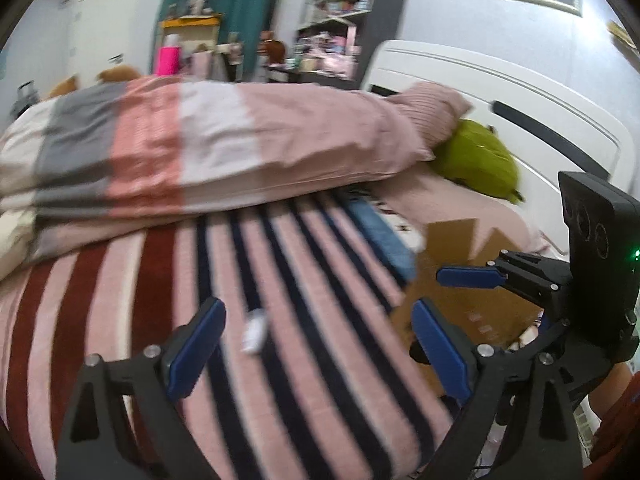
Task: Organize rigid objects
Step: 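Reach the right gripper to the white pump bottle and grasp it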
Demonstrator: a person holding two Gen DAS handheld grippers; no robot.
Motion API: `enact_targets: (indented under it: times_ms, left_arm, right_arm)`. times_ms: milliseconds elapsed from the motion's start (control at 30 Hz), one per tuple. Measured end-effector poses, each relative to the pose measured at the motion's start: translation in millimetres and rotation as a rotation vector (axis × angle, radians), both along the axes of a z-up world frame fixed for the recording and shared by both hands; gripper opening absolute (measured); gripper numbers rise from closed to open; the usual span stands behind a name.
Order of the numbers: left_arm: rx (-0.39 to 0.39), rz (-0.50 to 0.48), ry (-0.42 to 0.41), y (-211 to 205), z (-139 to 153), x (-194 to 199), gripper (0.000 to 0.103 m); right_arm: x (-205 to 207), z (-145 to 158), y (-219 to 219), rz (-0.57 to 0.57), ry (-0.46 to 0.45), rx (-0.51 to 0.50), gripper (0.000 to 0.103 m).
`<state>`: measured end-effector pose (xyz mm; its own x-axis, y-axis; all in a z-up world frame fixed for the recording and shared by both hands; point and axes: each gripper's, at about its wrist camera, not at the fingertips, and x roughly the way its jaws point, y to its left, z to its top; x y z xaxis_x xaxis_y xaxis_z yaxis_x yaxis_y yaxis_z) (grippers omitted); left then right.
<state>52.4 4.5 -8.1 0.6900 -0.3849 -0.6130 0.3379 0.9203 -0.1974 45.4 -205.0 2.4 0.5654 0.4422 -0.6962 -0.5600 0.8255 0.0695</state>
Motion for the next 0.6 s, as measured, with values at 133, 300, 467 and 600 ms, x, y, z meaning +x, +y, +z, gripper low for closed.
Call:
enact_targets:
  times_ms: [133,300,467,600]
  left_arm:
    - [0.016,0.078,0.031,37,-23,3,0.093]
    - [-0.008,0.138,0.094,77,-57,9,0.093]
    - [-0.017,0.176,0.135,97,-79,11,0.093]
    - [-0.023,0.19,0.153,105,-89,12,0.093]
  right_arm:
    - [17,-26,43,0.059,0.06,0.024,0.077]
    - [46,-75,81,0.07,0.136,0.046,0.077]
    - [74,-121,95,0.013,0.174,0.036,0.077]
    - [94,-148,102,0.004,0.143,-0.002,0.077]
